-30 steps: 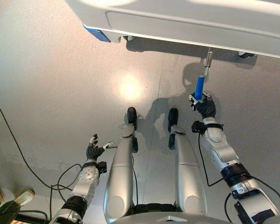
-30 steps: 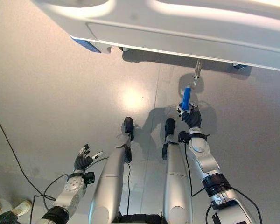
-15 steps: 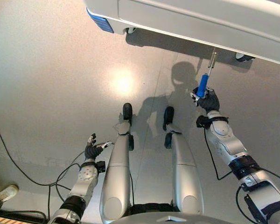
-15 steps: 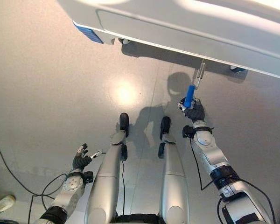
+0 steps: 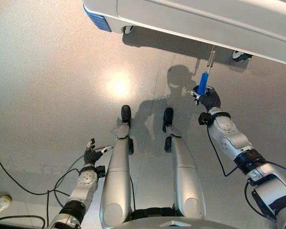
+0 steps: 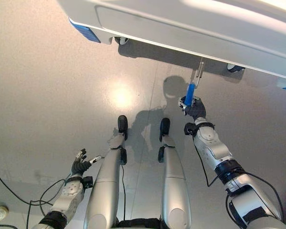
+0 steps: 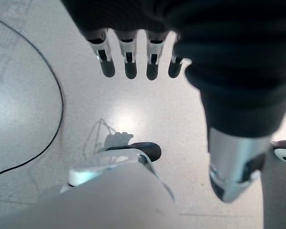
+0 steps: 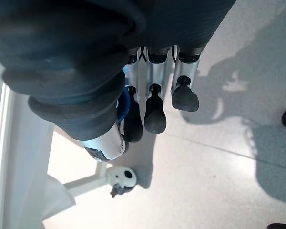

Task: Raise the hospital bed

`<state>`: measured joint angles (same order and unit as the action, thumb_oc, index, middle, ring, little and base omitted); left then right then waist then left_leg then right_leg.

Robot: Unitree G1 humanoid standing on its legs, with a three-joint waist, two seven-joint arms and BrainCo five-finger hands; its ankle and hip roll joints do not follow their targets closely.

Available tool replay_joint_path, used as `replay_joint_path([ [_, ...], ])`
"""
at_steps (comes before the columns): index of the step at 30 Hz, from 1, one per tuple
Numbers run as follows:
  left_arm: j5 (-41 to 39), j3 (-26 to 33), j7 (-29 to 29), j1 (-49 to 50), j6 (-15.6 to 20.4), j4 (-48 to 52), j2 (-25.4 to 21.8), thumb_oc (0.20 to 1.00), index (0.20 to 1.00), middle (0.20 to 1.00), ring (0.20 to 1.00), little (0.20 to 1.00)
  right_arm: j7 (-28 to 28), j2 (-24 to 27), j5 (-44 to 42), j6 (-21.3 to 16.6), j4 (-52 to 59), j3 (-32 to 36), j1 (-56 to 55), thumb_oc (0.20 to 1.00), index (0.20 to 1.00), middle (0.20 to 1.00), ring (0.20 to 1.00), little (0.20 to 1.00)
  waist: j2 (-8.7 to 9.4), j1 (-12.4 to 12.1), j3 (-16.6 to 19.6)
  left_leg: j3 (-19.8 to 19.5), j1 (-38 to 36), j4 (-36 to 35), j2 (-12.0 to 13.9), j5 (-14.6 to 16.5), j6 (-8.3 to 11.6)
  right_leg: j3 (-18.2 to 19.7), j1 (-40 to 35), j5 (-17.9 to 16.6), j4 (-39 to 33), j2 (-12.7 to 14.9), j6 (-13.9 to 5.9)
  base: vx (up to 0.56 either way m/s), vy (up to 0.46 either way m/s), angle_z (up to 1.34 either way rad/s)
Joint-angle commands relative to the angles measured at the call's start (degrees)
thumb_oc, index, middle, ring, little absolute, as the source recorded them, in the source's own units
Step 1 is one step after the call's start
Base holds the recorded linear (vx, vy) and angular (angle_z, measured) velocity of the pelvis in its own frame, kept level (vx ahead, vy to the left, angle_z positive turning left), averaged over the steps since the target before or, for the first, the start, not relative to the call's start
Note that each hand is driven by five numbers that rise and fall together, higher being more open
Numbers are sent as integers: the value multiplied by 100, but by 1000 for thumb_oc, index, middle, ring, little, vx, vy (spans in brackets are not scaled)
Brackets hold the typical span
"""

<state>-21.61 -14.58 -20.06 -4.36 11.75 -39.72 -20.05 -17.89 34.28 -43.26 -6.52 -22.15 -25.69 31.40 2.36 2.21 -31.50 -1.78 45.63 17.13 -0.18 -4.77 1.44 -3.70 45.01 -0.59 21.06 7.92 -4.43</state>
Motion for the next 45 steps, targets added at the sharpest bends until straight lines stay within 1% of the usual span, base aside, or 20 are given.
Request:
replay_joint_path([
  [1,-222,-47,-113,211,-29,-160,-18,1000,1000,1000,1000,1000,-78,381,-428,-1030,196,708,2453,200,200,200,200,200,233,-226,170,-146,-512,233,47,351,339,25,-508,-80,54,194,-425,27,19,-3],
  [4,-241,-53,-110,176,-67,-220,-2,1000,1000,1000,1000,1000,-35,364,-541,-980,52,621,2529,200,200,200,200,200,260,-211,170,-123,-595,186,57,355,335,49,-569,-109,3,184,-433,21,13,-2],
  [7,-249,-15,-78,95,-131,-392,32,1000,1000,1000,1000,1000,113,353,-643,-849,89,540,2249,200,200,200,200,200,339,-143,170,-77,-795,134,65,358,328,81,-762,-146,-92,168,-443,25,19,-1],
  [8,-249,-17,-78,97,-131,-392,31,1000,1000,1000,1000,1000,113,353,-642,-849,90,541,2245,200,200,200,200,200,339,-145,170,-76,-799,130,65,357,328,81,-766,-147,-95,168,-443,32,32,-4],
  [9,-258,31,-44,58,-147,-516,57,1000,1000,1000,1000,1000,230,367,-579,-714,42,505,1977,200,200,200,200,200,397,-106,170,-40,-959,67,84,366,315,97,-922,-190,-178,148,-461,24,25,-4],
  [10,-258,30,-44,59,-146,-517,56,1000,1000,1000,1000,1000,230,366,-578,-714,43,506,1974,200,200,200,200,200,398,-108,170,-38,-964,63,85,366,315,98,-926,-191,-181,148,-462,45,27,-13],
  [12,-156,30,20,12,-176,-634,58,1000,1000,1000,1000,1000,398,486,-479,-578,24,475,1679,200,200,200,200,200,436,-72,170,-15,-1174,-10,101,368,312,116,-1126,-232,-284,145,-484,26,11,-15],
  [13,-156,33,21,-10,-176,-638,57,1000,1000,1000,1000,1000,398,490,-479,-576,23,481,1695,200,200,200,200,200,436,-68,170,-17,-1150,-25,96,337,311,115,-1102,-257,-296,148,-485,28,29,-6],
  [14,-137,43,28,-9,-180,-681,82,1000,1000,1000,1000,1000,464,522,-432,-522,100,470,1491,200,200,200,200,200,481,-45,170,15,-1292,-58,122,374,311,131,-1243,-260,-375,141,-495,0,0,0],
  [19,-7,45,111,-23,-176,-734,71,1000,1000,1000,1000,1000,643,788,-354,-424,228,425,1366,200,200,200,200,200,563,3,170,83,-1522,-171,138,357,309,182,-1472,-385,-599,128,-541,26,29,-8],
  [23,-10,49,124,-34,-171,-787,83,1000,1000,1000,1000,1000,697,940,-330,-421,239,393,1436,200,200,200,200,200,602,23,170,107,-1604,-217,142,359,312,221,-1564,-448,-713,120,-558,15,18,-7],
  [24,-14,45,140,-29,-161,-790,75,1000,1000,1000,1000,1000,718,1063,-305,-404,249,347,1494,200,200,200,200,200,612,35,170,125,-1627,-215,148,364,308,240,-1596,-467,-748,117,-556,18,17,-4],
  [30,-43,27,143,-9,-154,-859,111,1000,1000,1000,1000,1000,736,1213,-325,-405,185,280,1698,200,200,200,200,200,644,27,170,138,-1630,-203,155,365,303,265,-1629,-483,-796,103,-553,15,4,-4],
  [38,-102,-88,159,-13,-128,-863,137,1000,1000,1000,1000,1000,676,1451,-285,-435,-6,3,2343,200,200,200,200,200,670,-4,170,112,-1543,-181,159,355,324,265,-1600,-486,-853,107,-537,0,-1,-1],
  [43,-96,-105,151,-54,-133,-953,147,1000,1000,1000,1000,1000,536,1514,-323,-485,-321,98,2506,200,200,200,200,200,659,1,170,103,-1473,-146,152,355,348,270,-1541,-466,-820,108,-528,0,0,0],
  [45,-109,-96,134,-31,-127,-989,129,1000,1000,1000,1000,1000,452,1510,-373,-524,-483,255,2511,200,200,200,200,200,652,10,170,107,-1432,-91,153,375,350,287,-1480,-452,-772,106,-518,0,0,0],
])
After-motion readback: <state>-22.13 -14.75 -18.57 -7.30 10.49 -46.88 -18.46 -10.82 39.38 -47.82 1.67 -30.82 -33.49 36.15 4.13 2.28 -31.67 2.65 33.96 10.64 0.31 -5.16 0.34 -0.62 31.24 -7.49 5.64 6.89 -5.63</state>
